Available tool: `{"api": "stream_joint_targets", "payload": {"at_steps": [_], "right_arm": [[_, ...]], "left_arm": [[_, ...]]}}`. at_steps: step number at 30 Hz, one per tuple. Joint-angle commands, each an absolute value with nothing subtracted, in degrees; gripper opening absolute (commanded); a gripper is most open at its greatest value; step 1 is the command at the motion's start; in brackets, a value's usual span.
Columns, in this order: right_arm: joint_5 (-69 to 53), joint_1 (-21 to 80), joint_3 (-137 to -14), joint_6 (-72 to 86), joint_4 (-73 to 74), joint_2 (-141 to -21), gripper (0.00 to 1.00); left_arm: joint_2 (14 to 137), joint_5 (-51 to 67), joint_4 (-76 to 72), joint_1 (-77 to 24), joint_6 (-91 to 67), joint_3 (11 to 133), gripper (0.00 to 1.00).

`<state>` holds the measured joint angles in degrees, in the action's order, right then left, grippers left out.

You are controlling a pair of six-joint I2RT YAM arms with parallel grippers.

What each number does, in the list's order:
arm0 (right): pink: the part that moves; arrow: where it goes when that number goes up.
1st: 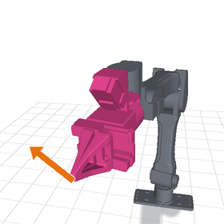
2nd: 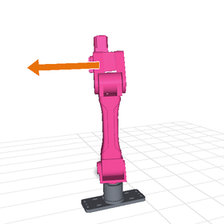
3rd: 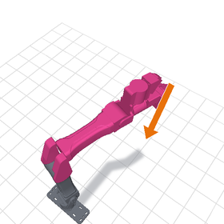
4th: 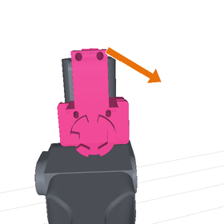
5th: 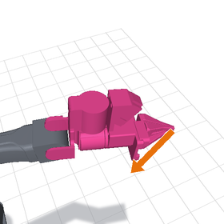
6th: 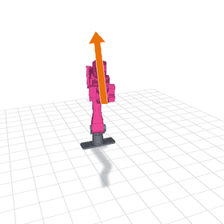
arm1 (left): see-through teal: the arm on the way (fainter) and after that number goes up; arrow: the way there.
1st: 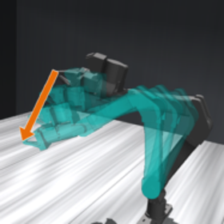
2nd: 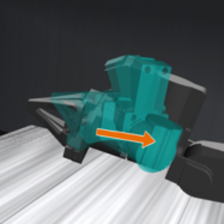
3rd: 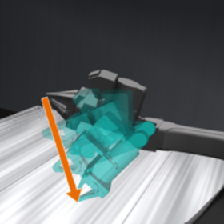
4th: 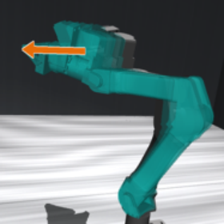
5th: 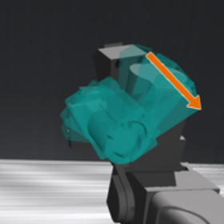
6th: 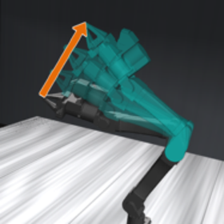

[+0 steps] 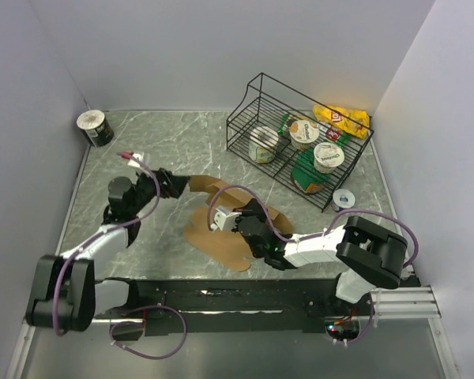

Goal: Fold the paper box

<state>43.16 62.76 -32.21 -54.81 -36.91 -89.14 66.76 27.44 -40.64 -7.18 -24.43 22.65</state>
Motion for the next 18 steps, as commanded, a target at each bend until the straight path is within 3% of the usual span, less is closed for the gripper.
{"api": "stream_joint_targets", "payload": {"at_steps": [1,10,18], "right_arm": [[43.4,63.0,-32.0,-55.4,-41.6,-87.9,0.0],[42.0,62.9,-32.2,-53.0,-38.8,-87.5,0.0],[41.0,62.1,-32.8,-51.9,-36.9,-88.2,0.0]], "left_arm": [[76.1,25.6,-41.1,-5.3,-27.9,31.3,0.91],[96.1,30.9,-42.3,-5.6,-26.0,42.1,0.84],[97.8,41.0,-42.0,-8.7,-22.5,42.5,0.8]]}}
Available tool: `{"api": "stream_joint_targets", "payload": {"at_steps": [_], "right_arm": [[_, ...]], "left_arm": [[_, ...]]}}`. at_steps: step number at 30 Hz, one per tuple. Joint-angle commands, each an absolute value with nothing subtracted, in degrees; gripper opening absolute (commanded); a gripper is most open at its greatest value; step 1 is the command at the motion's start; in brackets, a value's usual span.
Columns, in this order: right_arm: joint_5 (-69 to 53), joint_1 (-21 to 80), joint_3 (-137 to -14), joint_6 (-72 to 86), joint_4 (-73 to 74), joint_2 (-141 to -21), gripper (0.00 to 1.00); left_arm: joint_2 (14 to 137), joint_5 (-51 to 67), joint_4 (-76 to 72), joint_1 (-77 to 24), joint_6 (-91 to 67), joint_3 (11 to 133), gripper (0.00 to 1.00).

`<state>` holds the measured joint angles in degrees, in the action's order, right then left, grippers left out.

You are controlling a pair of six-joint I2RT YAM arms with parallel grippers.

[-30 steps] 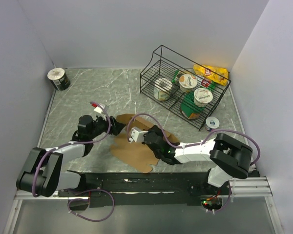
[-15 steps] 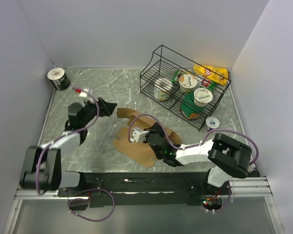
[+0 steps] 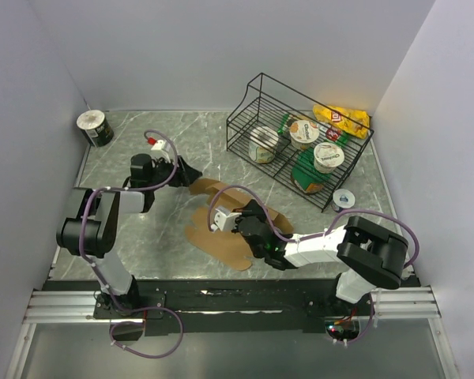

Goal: Fold the paper box

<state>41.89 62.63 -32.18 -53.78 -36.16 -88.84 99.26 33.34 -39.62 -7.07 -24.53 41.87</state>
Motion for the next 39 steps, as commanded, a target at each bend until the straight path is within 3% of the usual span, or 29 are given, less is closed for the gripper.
{"api": "stream_joint_targets", "payload": {"at_steps": [1,16,30,39], "right_arm": [[41.0,61.9,-32.8,-51.7,-36.6,-88.2,0.0],[41.0,60.9,-34.7,-50.0,-33.0,-89.6,0.0],[43.9,61.3,-32.3,-52.6,-35.7,-90.4,0.0],[43.5,62.3,-32.7,-51.9,-32.8,-90.7,0.0]], "left_arm": [[97.5,41.5,-42.5,-8.9,-22.9,41.1,0.78],[92.2,41.7,-44.5,-13.8,-25.2,32.7,0.58],[88.3,32.2,-52.1,-18.3,-27.4,25.1,0.67],[93.2,34.5,-62.0,-19.2,-27.2,24.9,0.65]]}}
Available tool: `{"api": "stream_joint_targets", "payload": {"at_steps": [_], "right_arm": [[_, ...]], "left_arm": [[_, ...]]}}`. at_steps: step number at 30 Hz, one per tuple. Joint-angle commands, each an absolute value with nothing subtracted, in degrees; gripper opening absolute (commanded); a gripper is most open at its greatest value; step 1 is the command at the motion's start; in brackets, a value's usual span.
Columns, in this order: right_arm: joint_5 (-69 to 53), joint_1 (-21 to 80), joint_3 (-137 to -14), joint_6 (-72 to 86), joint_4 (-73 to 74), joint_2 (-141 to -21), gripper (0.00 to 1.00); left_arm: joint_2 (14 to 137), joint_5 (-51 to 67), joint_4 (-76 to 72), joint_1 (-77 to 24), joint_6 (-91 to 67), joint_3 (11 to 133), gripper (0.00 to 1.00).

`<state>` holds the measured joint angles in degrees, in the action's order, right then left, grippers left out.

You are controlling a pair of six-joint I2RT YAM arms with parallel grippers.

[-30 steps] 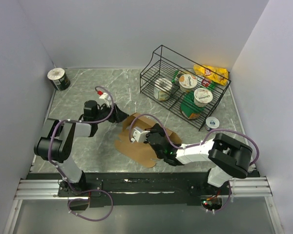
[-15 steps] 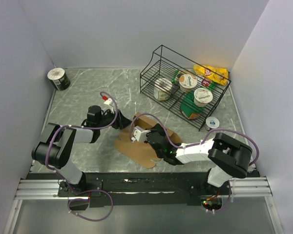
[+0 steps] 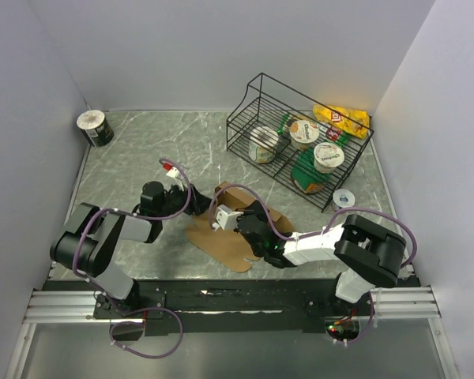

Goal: Fold the paper box

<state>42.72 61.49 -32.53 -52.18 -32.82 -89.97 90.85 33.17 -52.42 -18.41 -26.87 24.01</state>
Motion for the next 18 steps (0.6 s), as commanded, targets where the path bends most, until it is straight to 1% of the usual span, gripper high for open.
{"api": "stream_joint_targets", "payload": {"at_steps": [1,7,9,17,18], "right_arm": [[43.5,62.5,-32.8,-52.1,-32.8,-90.8,0.0],[41.8,62.5,-33.7,-51.2,-28.8,-89.6,0.0],[41.6,62.4,-34.1,-51.3,-27.7,-89.6,0.0],[43.2,62.4,-33.8,-55.5,-30.6,-90.6,0.0],[43.2,62.5,-33.8,-55.9,-30.6,-90.6,0.0]], "left_arm": [[93.8,35.1,-64.9,-19.2,-27.3,24.9,0.65],[97.2,37.1,-68.6,-20.8,-25.5,26.1,0.62],[97.4,36.5,-69.8,-21.3,-24.8,25.8,0.59],[97.7,34.8,-70.4,-22.0,-21.4,25.4,0.53],[97.7,34.5,-70.7,-22.0,-21.1,25.2,0.51]]}}
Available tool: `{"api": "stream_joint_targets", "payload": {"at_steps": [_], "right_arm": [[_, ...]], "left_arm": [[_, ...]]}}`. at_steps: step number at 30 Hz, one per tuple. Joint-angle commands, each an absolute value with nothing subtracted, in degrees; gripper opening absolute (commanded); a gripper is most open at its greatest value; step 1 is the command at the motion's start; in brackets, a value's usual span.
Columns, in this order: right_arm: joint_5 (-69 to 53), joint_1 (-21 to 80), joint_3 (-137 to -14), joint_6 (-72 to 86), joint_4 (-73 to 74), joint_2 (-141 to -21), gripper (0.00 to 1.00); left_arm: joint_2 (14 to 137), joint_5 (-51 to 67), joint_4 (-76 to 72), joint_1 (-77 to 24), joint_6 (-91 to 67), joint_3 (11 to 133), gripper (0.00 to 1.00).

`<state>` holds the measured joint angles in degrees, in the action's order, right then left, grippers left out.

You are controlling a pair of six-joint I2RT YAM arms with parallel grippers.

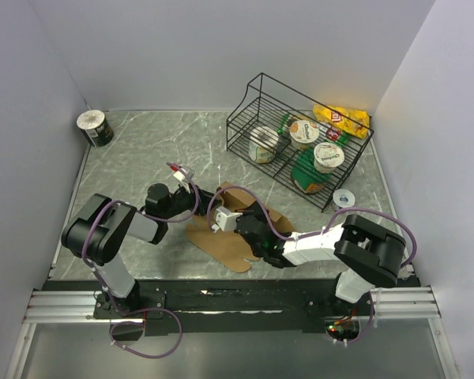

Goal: Fold the paper box

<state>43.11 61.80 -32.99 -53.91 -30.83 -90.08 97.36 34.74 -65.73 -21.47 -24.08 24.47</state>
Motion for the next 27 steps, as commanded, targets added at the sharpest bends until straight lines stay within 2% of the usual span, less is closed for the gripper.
{"api": "stream_joint_targets", "payload": {"at_steps": [1,3,10,18,27], "right_arm": [[43.4,62.5,-33.8,-56.0,-30.3,-90.4,0.0],[43.6,62.7,-33.8,-56.4,-29.4,-90.2,0.0],[44.2,63.2,-34.1,-58.4,-28.0,-91.6,0.0],[43.5,63.3,-34.8,-58.2,-25.0,-91.3,0.0],[42.1,63.8,-36.1,-57.5,-23.5,-92.5,0.0]], "left_arm": [[97.8,33.8,-71.4,-22.0,-20.7,25.1,0.5],[98.0,33.5,-71.7,-22.0,-20.4,24.8,0.45],[100.3,35.1,-76.5,-22.1,-21.8,24.5,0.38],[104.0,36.4,-83.8,-22.3,-24.3,24.1,0.38],[103.3,32.1,-81.8,-24.3,-21.6,24.3,0.38]]}}
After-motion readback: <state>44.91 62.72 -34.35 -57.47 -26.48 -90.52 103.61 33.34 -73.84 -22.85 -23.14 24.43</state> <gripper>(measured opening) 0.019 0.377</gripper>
